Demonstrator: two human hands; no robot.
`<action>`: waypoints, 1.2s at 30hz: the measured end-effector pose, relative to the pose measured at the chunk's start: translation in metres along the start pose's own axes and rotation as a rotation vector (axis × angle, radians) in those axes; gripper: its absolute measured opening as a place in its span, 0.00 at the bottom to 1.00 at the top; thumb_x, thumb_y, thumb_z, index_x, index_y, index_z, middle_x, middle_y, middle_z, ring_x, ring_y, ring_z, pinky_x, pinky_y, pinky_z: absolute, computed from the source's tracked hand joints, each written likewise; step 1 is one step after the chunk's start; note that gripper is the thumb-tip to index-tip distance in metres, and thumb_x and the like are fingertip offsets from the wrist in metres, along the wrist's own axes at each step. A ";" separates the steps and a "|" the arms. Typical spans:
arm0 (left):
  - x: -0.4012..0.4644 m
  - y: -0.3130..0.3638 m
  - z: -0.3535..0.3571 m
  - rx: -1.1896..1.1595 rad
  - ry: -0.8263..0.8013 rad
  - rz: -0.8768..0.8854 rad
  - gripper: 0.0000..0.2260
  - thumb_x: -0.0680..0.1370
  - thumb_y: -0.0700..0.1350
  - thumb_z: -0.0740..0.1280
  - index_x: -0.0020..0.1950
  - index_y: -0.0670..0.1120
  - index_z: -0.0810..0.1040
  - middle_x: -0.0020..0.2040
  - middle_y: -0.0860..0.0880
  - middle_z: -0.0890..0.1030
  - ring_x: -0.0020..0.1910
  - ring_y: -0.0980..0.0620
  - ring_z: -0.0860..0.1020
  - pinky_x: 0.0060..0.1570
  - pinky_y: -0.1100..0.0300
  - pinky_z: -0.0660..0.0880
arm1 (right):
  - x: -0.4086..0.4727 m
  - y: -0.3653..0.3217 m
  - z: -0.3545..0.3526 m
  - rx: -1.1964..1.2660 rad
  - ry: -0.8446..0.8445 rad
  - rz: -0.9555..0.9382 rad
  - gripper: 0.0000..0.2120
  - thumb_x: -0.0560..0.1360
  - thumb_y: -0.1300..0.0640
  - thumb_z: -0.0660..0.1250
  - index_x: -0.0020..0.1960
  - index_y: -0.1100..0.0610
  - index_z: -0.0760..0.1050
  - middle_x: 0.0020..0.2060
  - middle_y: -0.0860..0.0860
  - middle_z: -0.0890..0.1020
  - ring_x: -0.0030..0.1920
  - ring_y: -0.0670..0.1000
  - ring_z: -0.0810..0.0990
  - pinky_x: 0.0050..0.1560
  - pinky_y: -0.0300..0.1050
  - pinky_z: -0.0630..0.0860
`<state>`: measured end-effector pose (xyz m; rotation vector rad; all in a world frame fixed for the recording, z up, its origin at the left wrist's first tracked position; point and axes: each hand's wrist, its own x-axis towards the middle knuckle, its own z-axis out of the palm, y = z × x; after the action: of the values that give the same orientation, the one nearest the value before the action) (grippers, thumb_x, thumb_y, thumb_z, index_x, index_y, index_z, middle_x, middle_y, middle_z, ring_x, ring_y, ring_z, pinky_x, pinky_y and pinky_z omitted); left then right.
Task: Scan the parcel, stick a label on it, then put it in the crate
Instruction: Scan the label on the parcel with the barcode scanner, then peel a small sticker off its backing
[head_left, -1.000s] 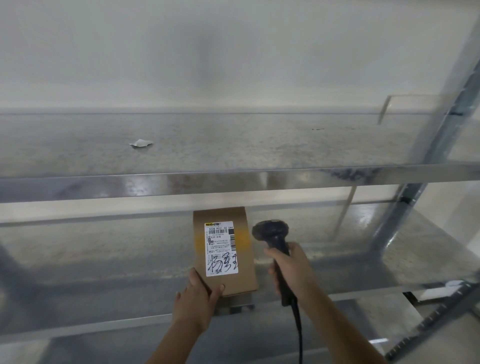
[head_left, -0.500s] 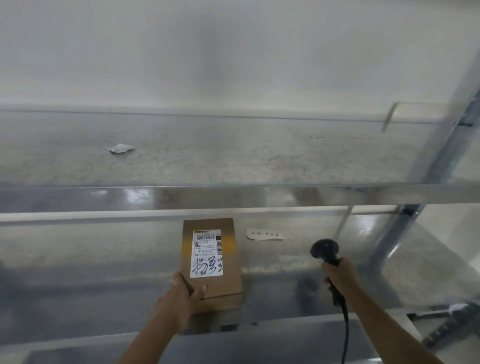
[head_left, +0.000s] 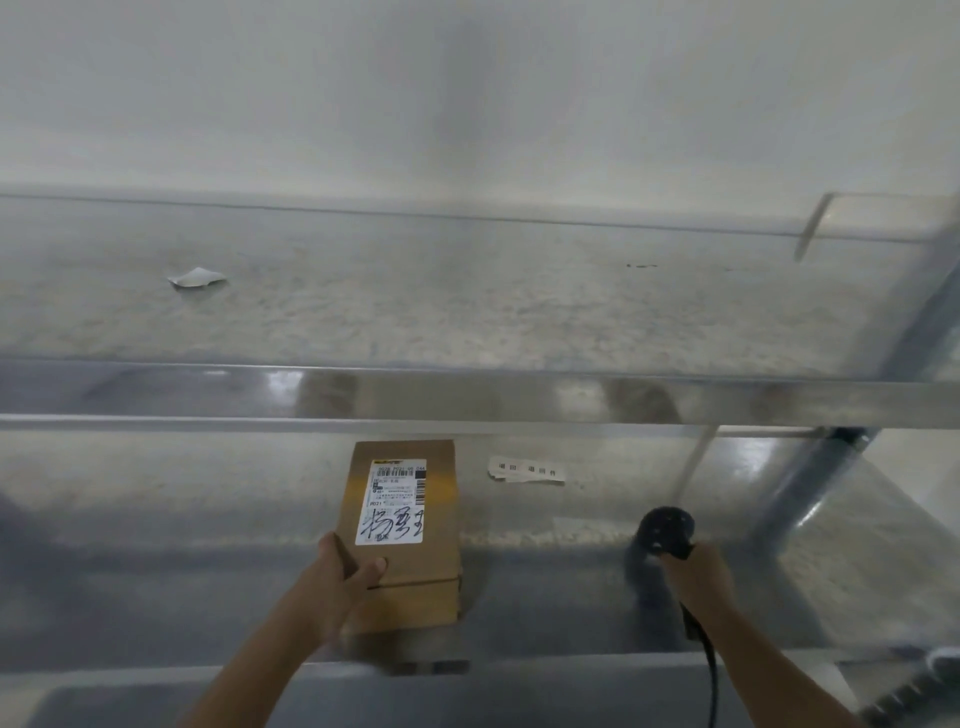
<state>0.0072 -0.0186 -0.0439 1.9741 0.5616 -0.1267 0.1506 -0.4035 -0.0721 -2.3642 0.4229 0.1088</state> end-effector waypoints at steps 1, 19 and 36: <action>-0.001 0.000 0.000 0.006 0.006 0.000 0.25 0.76 0.52 0.66 0.66 0.44 0.59 0.63 0.43 0.75 0.58 0.42 0.75 0.61 0.45 0.72 | 0.002 0.001 0.001 -0.009 0.001 0.003 0.19 0.76 0.66 0.62 0.28 0.59 0.64 0.24 0.52 0.68 0.26 0.48 0.66 0.27 0.40 0.61; -0.002 0.010 -0.002 -0.002 0.021 -0.049 0.20 0.75 0.51 0.67 0.58 0.47 0.60 0.58 0.45 0.75 0.55 0.42 0.76 0.58 0.46 0.73 | 0.017 0.004 0.000 -0.253 -0.040 -0.046 0.12 0.76 0.59 0.63 0.49 0.69 0.78 0.41 0.62 0.81 0.43 0.58 0.80 0.37 0.41 0.69; 0.010 0.013 0.012 0.227 0.235 0.136 0.28 0.70 0.66 0.62 0.59 0.47 0.65 0.59 0.43 0.74 0.53 0.44 0.75 0.53 0.45 0.76 | 0.022 -0.083 0.052 -0.552 -0.200 -0.559 0.25 0.78 0.54 0.58 0.73 0.58 0.59 0.66 0.56 0.71 0.65 0.56 0.71 0.65 0.52 0.69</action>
<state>0.0229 -0.0300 -0.0420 2.2592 0.5819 0.1343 0.2006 -0.3170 -0.0609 -2.8767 -0.4252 0.2180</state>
